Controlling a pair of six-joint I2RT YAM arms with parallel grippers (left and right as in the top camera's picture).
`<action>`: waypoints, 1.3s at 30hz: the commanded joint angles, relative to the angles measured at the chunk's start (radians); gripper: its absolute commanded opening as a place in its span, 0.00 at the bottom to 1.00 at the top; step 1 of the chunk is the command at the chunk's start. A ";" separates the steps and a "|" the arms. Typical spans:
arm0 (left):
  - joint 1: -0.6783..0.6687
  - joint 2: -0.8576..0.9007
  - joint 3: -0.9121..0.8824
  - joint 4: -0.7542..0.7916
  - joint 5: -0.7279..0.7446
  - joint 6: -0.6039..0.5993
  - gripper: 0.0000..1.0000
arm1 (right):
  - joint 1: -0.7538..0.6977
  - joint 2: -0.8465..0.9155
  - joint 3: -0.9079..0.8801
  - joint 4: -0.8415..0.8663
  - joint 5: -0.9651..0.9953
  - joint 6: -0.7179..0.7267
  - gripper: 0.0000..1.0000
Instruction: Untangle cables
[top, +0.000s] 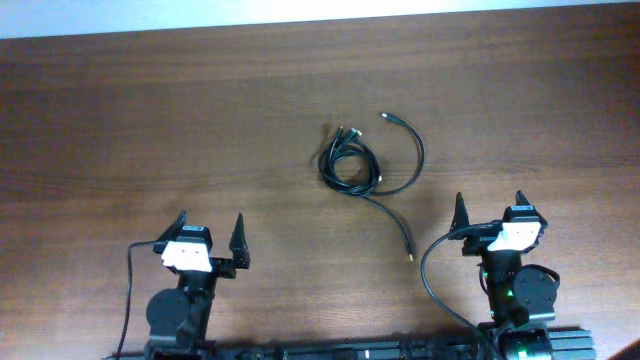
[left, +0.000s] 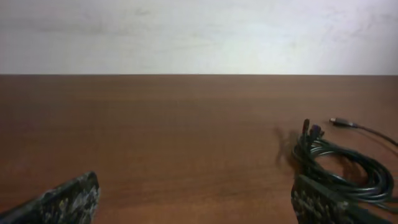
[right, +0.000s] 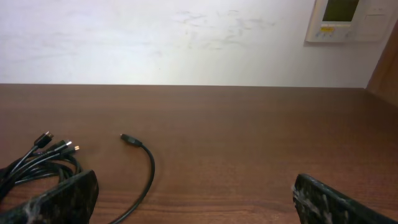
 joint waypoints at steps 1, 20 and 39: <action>0.005 0.074 0.113 -0.029 0.012 0.004 0.99 | -0.006 -0.006 -0.005 -0.010 -0.006 -0.007 0.99; 0.005 0.704 0.526 -0.319 0.126 0.005 0.99 | -0.006 -0.006 -0.005 -0.010 -0.006 -0.007 0.99; 0.005 0.704 0.527 -0.184 0.280 0.005 0.99 | -0.006 -0.006 -0.005 -0.010 -0.006 -0.007 0.98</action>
